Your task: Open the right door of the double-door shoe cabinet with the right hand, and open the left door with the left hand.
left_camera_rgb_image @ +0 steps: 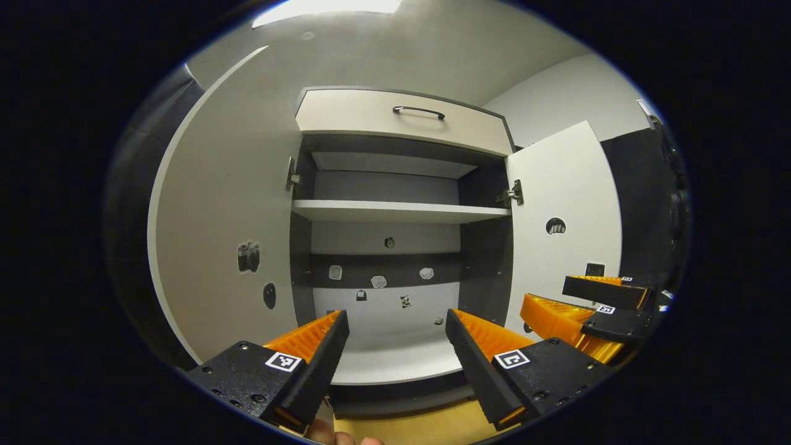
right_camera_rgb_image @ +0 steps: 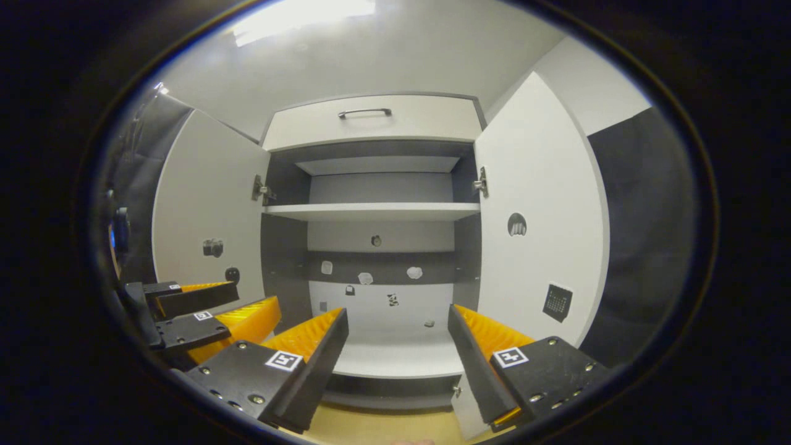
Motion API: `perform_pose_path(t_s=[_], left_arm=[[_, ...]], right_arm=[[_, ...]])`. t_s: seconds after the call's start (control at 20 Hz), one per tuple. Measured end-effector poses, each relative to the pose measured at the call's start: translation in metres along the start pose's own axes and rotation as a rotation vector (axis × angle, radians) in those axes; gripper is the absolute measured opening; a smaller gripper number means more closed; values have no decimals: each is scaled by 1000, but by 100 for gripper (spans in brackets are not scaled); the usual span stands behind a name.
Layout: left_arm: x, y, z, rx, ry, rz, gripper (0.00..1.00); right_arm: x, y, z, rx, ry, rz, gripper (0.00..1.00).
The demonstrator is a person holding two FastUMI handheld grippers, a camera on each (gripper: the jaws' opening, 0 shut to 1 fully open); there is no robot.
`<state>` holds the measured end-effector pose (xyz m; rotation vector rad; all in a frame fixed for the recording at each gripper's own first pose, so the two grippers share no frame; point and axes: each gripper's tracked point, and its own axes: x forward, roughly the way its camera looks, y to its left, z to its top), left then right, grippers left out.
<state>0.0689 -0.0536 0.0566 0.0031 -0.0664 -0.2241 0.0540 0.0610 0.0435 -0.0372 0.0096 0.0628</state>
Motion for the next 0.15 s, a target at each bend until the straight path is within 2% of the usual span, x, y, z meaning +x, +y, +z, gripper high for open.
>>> perform_pose_path(t_s=[0.15], left_arm=[[0, 3, -1, 13, -1, 1, 98]], right_arm=[[-1, 1, 0, 0, -1, -5, 94]])
